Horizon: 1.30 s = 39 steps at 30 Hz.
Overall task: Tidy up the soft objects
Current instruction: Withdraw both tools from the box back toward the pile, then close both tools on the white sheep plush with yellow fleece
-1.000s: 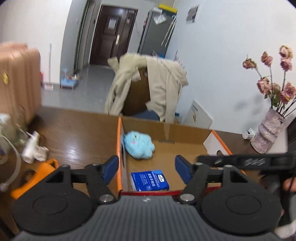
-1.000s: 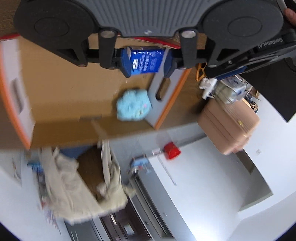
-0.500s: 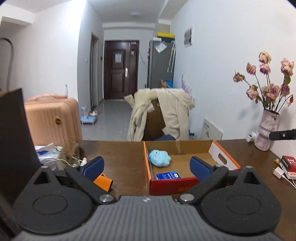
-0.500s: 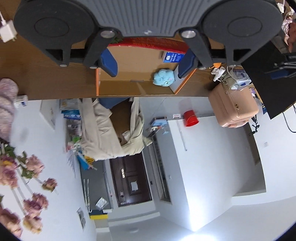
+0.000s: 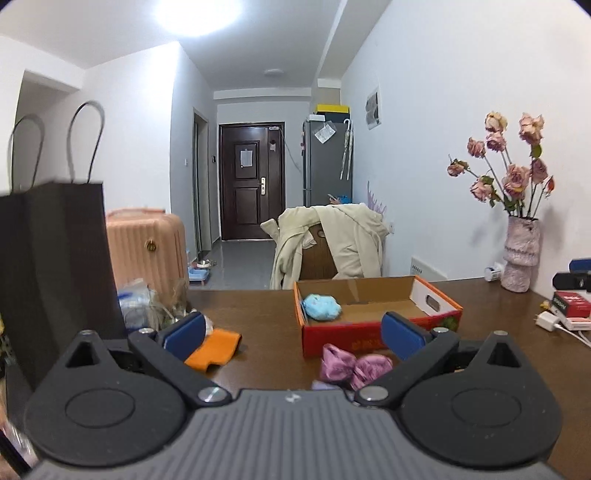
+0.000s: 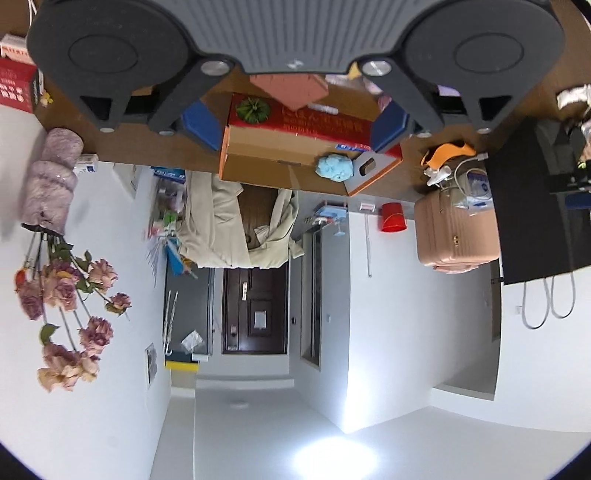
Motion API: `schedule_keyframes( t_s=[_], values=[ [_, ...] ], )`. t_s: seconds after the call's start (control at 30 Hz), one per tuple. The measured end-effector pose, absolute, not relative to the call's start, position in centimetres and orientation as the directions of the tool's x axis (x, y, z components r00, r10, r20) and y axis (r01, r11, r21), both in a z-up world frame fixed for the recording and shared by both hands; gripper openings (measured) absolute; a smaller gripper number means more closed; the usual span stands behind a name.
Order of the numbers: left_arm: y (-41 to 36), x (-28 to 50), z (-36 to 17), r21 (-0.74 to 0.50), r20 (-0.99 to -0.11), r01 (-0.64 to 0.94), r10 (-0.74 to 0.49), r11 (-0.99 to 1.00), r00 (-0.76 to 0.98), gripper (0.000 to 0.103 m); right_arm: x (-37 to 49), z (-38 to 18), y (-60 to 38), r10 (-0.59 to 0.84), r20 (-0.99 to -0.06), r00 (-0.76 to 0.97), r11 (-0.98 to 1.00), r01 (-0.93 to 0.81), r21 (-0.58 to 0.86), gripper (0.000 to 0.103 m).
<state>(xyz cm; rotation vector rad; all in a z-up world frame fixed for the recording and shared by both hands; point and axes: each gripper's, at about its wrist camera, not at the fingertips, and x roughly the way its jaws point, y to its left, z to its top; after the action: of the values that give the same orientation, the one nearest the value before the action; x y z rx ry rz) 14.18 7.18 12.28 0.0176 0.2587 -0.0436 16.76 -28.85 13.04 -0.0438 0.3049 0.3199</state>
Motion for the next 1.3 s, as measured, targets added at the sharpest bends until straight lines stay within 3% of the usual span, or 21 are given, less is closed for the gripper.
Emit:
schedule_keyframes(
  t_s=[0.2, 0.37, 0.57, 0.7, 0.83, 1.23, 1.3],
  values=[
    [6.2, 10.0, 7.1, 0.034, -0.255, 0.026, -0.016, 0.999, 0.967, 0.103, 11.3, 7.0, -28.0, 0.306, -0.275, 0.911, 0.951, -0.307, 0.042, 0.1],
    [4.8, 9.9, 3.6, 0.01, -0.327, 0.07, -0.063, 0.998, 0.943, 0.103, 8.5, 2.1, -25.5, 0.304, -0.312, 0.9, 0.951, -0.307, 0.041, 0.1],
    [4.2, 10.0, 2.2, -0.01, -0.351, 0.106, -0.103, 0.994, 0.931, 0.103, 7.9, 0.5, -25.4, 0.283, -0.334, 0.899, 0.958, -0.28, 0.06, 0.1],
    [3.2, 11.0, 1.4, -0.026, -0.359, 0.128, -0.128, 0.991, 0.924, 0.103, 9.3, 0.2, -26.3, 0.269, -0.331, 0.904, 0.962, -0.239, 0.131, 0.098],
    [1.7, 12.9, 0.5, -0.035, -0.391, 0.173, -0.172, 0.984, 0.904, 0.103, 11.2, -0.3, -26.1, 0.285, -0.356, 0.89, 0.956, -0.24, 0.168, 0.09],
    [0.6, 19.2, -1.0, -0.039, -0.477, 0.165, -0.163, 0.986, 0.863, 0.103, 20.1, -2.2, -21.5, 0.28, -0.481, 0.831, 0.958, -0.212, 0.192, 0.088],
    [0.8, 19.5, -1.1, -0.04, -0.483, 0.159, -0.159, 0.986, 0.861, 0.103, 21.3, -2.6, -21.1, 0.274, -0.5, 0.821, 0.96, -0.202, 0.195, 0.078]
  ],
)
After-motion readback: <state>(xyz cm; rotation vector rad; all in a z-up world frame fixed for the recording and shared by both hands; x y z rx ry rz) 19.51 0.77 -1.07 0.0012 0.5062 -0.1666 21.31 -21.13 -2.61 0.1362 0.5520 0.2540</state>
